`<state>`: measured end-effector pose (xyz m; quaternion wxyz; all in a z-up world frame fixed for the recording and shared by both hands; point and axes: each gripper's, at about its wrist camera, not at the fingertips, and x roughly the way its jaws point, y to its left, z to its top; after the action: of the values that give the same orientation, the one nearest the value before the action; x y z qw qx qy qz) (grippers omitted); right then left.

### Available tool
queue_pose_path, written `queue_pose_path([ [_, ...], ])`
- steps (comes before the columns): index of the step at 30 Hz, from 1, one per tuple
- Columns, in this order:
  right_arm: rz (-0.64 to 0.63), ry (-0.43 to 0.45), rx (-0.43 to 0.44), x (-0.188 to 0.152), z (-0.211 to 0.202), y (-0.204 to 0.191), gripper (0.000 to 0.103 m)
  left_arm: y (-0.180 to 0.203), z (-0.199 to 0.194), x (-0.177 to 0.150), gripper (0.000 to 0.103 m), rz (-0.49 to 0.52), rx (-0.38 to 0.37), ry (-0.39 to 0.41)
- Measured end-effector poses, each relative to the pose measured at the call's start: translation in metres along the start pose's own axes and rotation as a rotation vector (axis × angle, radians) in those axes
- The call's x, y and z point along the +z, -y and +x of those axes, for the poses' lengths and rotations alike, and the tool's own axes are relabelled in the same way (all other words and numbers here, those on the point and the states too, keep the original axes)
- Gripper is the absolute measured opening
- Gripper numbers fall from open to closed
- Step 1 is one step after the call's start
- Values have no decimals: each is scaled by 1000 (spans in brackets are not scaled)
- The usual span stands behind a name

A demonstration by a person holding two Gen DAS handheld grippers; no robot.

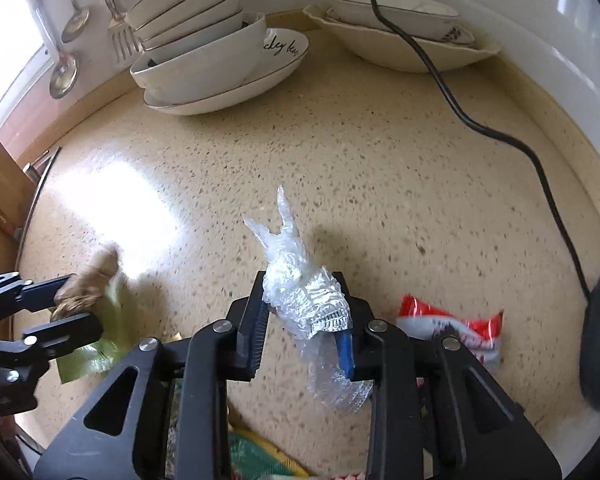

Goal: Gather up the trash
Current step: 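Grasp the ginger root with the left gripper while the right grasps the clear plastic bag, then carry the ginger and plastic bag over the blue bin and open both grippers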

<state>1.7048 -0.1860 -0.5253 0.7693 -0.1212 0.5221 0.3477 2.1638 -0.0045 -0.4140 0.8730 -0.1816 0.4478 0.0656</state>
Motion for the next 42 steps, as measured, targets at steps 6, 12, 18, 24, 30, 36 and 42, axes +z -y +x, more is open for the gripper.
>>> queue_pose_path([
  [6, 20, 26, 9, -7, -12, 2, 28, 5, 2, -4, 35, 43, -1, 25],
  [12, 29, 65, 25, -11, -30, -1, 27, 9, -13, -9, 26, 69, -18, 89],
  [18, 54, 105, 15, -20, -60, -9, 27, 5, -43, -22, 24, 68, -73, 137],
  [24, 89, 151, -9, -40, -105, -32, 27, -1, -93, -54, 22, 138, -148, 175],
  [30, 140, 192, -48, -92, -155, -89, 27, -22, -141, -107, 21, 227, -227, 144],
  [36, 209, 207, -77, -172, -189, -165, 26, -49, -190, -187, 18, 347, -279, 95],
  [42, 279, 147, -64, -241, -191, -222, 26, -74, -205, -247, 17, 366, -287, -25],
])
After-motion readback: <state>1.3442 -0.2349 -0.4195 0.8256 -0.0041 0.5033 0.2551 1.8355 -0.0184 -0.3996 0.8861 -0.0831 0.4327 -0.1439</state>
